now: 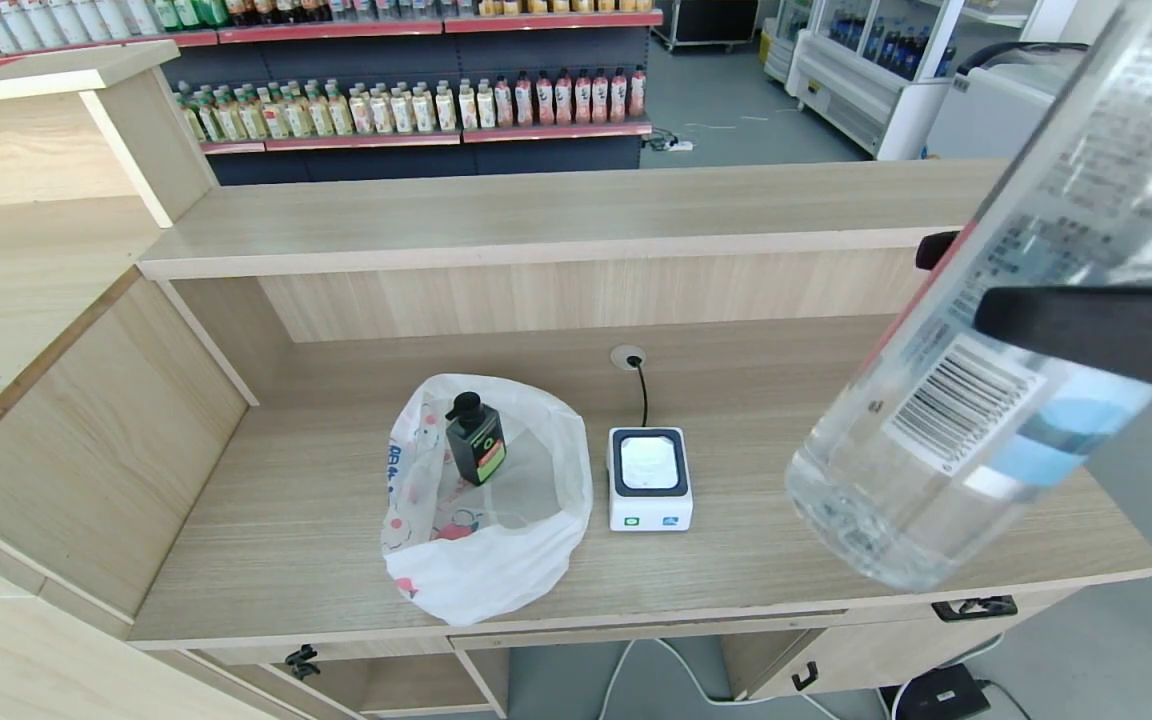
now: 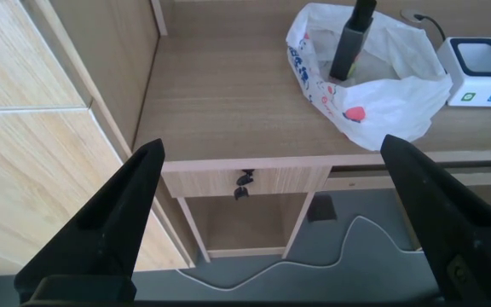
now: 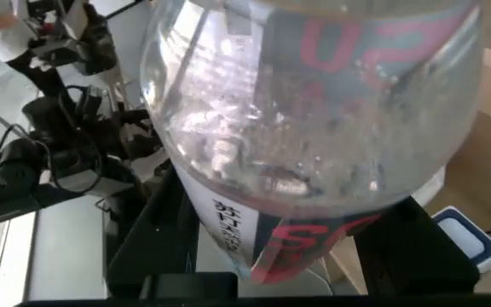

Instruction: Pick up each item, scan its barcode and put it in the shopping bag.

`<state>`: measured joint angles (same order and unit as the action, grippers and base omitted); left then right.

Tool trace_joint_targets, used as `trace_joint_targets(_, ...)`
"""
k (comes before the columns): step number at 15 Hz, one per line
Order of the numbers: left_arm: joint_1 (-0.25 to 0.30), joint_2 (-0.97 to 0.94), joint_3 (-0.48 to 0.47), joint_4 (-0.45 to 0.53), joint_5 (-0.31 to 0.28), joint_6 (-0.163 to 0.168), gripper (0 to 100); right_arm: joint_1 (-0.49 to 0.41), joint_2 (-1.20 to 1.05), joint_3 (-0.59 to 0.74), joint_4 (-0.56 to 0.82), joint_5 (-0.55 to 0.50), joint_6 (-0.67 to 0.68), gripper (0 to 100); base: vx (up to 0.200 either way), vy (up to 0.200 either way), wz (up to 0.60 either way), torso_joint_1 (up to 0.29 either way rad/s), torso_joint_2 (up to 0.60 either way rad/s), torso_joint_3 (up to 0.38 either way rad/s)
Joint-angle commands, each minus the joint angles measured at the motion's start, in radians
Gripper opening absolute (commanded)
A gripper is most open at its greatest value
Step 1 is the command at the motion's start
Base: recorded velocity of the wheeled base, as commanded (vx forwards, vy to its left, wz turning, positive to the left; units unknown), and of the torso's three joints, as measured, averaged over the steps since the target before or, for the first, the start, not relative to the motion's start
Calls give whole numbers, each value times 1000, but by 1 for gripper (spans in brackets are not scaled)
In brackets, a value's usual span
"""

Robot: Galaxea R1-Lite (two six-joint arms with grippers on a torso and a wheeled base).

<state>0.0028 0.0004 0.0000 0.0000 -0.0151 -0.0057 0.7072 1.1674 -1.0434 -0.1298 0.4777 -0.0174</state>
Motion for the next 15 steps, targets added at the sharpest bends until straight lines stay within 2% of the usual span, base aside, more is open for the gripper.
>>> trace_joint_targets(1, 0, 0, 0, 0, 1, 0, 100, -144, 18, 45, -25, -10, -53, 0, 0, 0, 0, 0, 0, 0)
trace_joint_targets(2, 0, 0, 0, 0, 1, 0, 100, -354, 35, 177, -183, -10, -130, 0, 0, 0, 0, 0, 0, 0)
trace_joint_targets(4, 0, 0, 0, 0, 1, -2, 100, -514, 52, 275, -281, -8, -179, 0, 0, 0, 0, 0, 0, 0)
trace_joint_targets(7, 0, 0, 0, 0, 1, -2, 100, -709, 80, 341, -306, -11, -286, 0, 0, 0, 0, 0, 0, 0)
trace_joint_targets(10, 0, 0, 0, 0, 1, -2, 100, -798, 80, 350, -297, -11, -424, 0, 0, 0, 0, 0, 0, 0)
trace_joint_targets(15, 0, 0, 0, 0, 1, -2, 100, -851, 72, 381, -295, -14, -570, 0, 0, 0, 0, 0, 0, 0)
